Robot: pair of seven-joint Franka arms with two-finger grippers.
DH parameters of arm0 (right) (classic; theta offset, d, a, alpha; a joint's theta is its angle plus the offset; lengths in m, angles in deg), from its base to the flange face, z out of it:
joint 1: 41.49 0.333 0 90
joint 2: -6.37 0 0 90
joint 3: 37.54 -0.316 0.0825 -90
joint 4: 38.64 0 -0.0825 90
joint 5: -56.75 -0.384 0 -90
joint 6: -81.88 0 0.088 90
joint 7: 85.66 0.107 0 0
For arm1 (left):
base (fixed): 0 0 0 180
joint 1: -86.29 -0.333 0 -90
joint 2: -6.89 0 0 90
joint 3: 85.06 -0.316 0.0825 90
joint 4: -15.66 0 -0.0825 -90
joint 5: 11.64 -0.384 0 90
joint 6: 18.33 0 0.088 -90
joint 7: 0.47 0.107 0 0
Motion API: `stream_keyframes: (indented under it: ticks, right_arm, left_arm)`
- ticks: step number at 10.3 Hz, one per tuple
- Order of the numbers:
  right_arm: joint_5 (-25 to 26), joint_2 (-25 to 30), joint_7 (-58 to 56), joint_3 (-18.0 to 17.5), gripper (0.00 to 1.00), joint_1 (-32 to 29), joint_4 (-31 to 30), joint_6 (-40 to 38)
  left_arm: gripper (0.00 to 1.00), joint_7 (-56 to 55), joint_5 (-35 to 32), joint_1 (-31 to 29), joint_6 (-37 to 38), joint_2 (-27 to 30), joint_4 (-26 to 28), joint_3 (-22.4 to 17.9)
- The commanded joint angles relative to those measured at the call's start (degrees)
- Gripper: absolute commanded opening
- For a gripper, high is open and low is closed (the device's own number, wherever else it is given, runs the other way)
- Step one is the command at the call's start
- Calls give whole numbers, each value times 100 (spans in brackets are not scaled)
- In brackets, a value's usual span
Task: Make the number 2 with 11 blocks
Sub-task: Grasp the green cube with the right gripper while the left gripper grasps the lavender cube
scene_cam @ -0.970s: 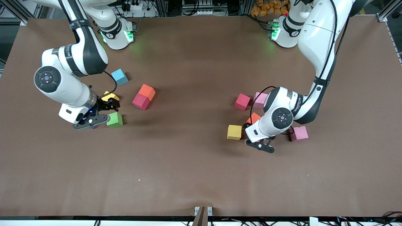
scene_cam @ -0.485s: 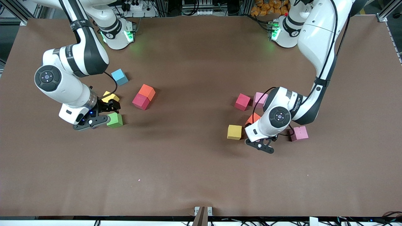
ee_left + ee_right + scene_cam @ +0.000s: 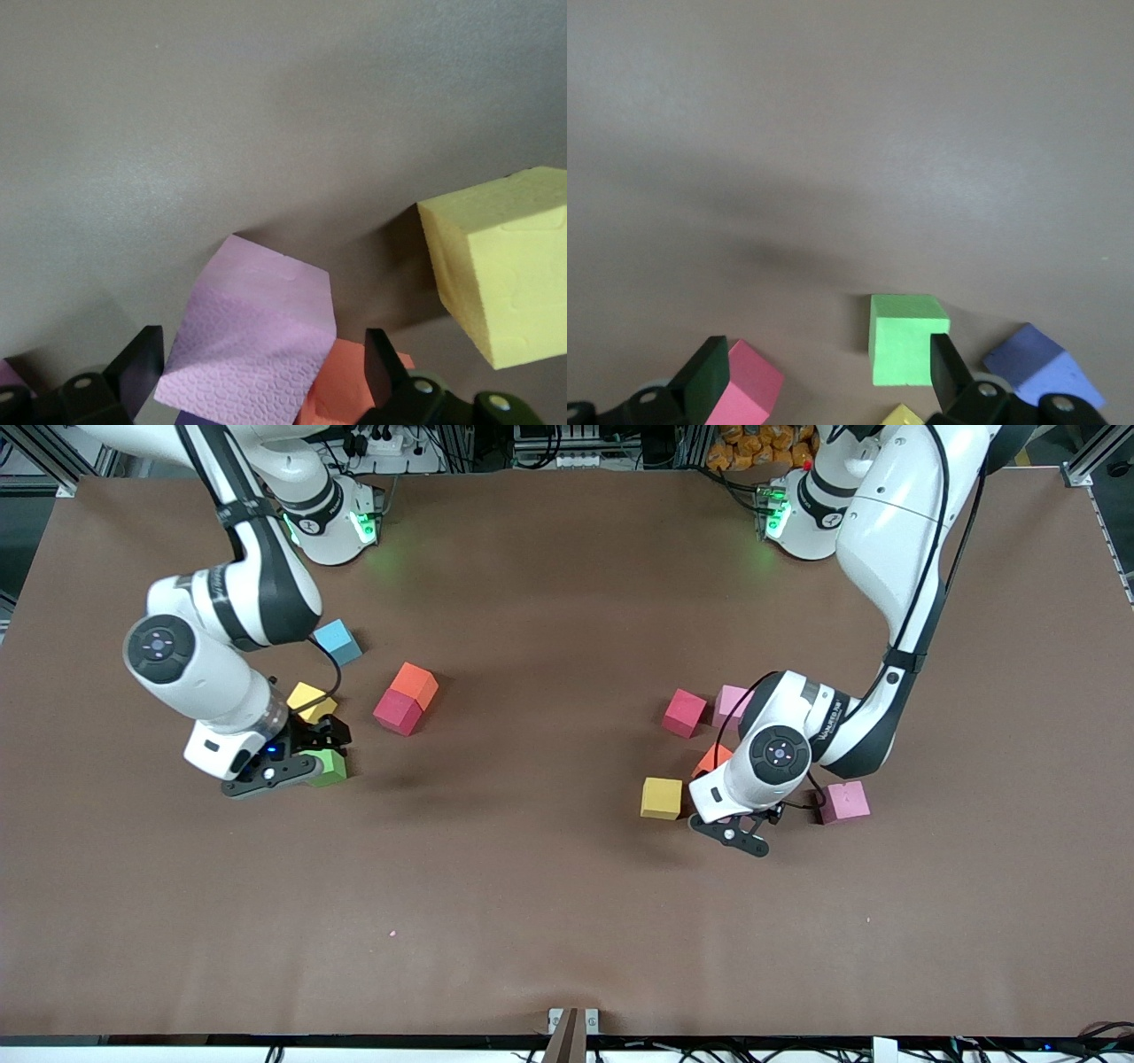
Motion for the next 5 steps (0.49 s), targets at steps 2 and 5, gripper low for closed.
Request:
stream_keyframes:
  ticks: [2,5]
  right_arm:
    - [139,-351,17,47,100,79,-95,274]
    - [359,-405,-9,56,100,-150,-541,729]
  left_arm:
    - [100,66,-134,13,-1,-54,15,-11]
    - [100,57,-134,-4,-1,-89,24,-11]
